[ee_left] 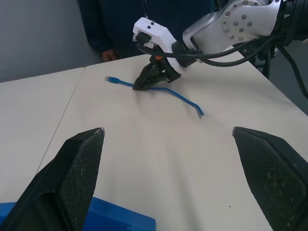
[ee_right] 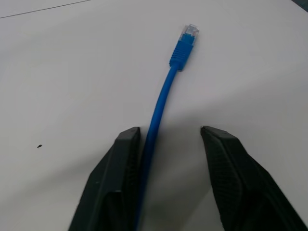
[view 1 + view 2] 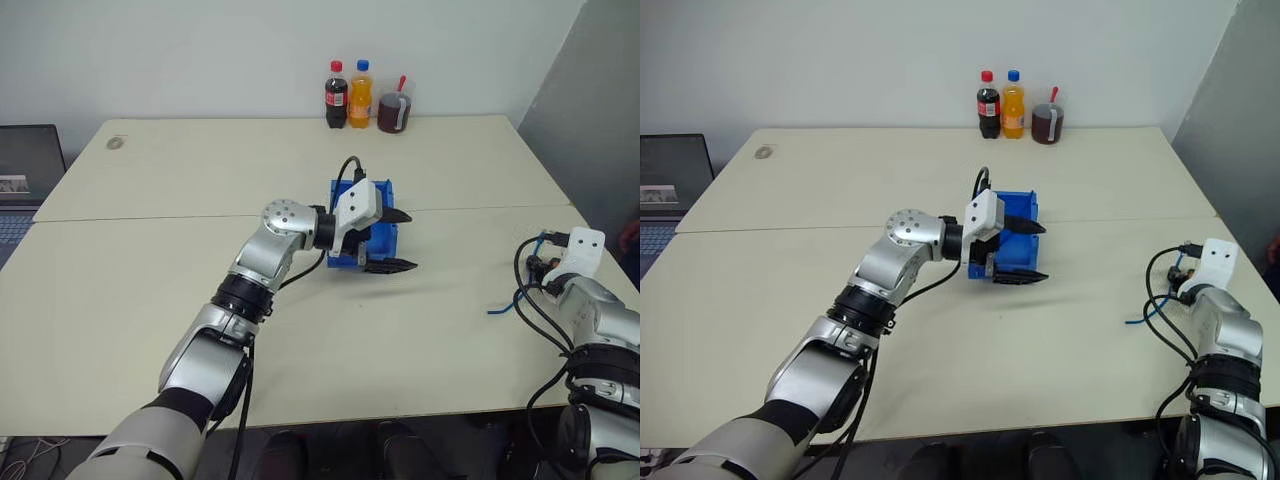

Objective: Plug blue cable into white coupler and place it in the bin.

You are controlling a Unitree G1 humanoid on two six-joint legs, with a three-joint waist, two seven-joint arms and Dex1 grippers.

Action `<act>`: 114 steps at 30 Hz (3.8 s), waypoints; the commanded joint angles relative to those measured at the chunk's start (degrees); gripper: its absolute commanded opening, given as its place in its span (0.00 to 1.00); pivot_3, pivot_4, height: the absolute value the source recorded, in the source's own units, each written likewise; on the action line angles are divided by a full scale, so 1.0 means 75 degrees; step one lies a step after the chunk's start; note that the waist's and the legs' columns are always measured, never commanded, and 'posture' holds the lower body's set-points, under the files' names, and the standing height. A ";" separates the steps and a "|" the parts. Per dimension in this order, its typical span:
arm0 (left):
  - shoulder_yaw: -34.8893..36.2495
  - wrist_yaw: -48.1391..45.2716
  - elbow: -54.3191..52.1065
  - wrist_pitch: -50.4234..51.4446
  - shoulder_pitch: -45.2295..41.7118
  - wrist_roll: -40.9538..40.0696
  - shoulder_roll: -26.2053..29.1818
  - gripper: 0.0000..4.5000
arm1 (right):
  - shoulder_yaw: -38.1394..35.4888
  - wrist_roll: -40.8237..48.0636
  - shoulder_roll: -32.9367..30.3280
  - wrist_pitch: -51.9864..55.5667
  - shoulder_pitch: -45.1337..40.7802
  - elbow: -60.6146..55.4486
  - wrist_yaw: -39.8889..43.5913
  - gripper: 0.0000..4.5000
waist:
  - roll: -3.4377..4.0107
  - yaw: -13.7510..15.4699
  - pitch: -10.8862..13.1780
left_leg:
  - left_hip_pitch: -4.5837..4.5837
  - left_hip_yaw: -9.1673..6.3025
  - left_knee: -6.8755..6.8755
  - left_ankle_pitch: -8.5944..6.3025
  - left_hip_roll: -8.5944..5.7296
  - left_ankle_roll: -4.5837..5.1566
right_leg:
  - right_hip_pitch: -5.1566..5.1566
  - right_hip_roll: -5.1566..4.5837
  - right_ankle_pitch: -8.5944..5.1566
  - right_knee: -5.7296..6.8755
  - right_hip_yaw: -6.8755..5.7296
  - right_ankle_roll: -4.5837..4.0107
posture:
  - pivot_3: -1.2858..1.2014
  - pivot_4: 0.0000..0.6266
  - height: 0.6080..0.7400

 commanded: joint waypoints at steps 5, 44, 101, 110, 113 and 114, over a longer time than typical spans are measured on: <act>0.0114 -0.0025 -0.0282 -0.0063 -0.0123 0.0031 -0.0047 1.00 | 0.0140 -0.0016 -0.0155 -0.0278 -0.0151 0.0150 0.0008 0.04 | 0.0001 0.0000 0.0000 | 0.0001 0.0000 0.0003 0.0000 0.0000 0.0000 | 0.0001 0.0000 0.0000 0.0002 0.0000 0.0000 | 0.52 0.24 1.00; 0.3757 0.4112 -0.9667 0.2698 1.1241 -0.0949 0.1741 1.00 | 0.6807 -0.0765 -0.0151 -0.3440 -0.1140 -0.1027 0.7550 0.01 | -0.0062 0.0071 0.0137 | 0.0035 0.0003 0.0044 -0.0012 0.0106 0.0034 | 0.0043 -0.0008 -0.0001 -0.0004 -0.0021 -0.0015 | 0.52 0.24 1.00; -0.0477 -0.2414 0.5777 -0.4251 -0.0488 0.2660 0.1802 0.09 | 0.2299 0.2851 -0.1684 0.2014 0.3470 -0.8949 0.4214 0.79 | -0.0060 -0.0035 0.0112 | 0.0028 -0.0012 0.0048 -0.0004 0.0033 0.0056 | 0.0051 0.0011 -0.0010 0.0015 -0.0044 0.0044 | 0.52 0.24 1.00; 0.0479 -0.3093 0.1426 0.2384 0.0668 -0.0028 0.1760 0.05 | 0.1625 0.4341 -0.1021 0.2888 0.3381 -0.9380 0.3507 0.79 | -0.0058 0.0004 0.0113 | 0.0001 -0.0023 0.0049 0.0003 0.0030 0.0066 | 0.0041 0.0004 -0.0005 0.0011 -0.0051 0.0052 | 0.52 0.24 1.00; 0.1112 -0.2435 -0.2244 0.6185 0.1720 -0.1968 0.2041 0.05 | 0.1100 0.6154 -0.0776 0.3612 0.3711 -0.9520 0.2973 0.79 | -0.0059 0.0001 0.0116 | -0.0020 -0.0073 0.0046 0.0001 0.0081 0.0062 | 0.0029 -0.0005 -0.0002 0.0001 -0.0060 0.0043 | 0.52 0.24 1.00; 0.1525 -0.1928 -0.3199 0.7406 0.1968 -0.2698 0.1921 0.05 | 0.0986 0.6897 -0.0766 0.3824 0.3877 -0.9489 0.2784 0.79 | -0.0059 0.0005 0.0116 | -0.0033 -0.0081 0.0045 0.0000 0.0087 0.0060 | 0.0021 -0.0005 0.0001 0.0000 -0.0060 0.0035 | 0.52 0.24 1.00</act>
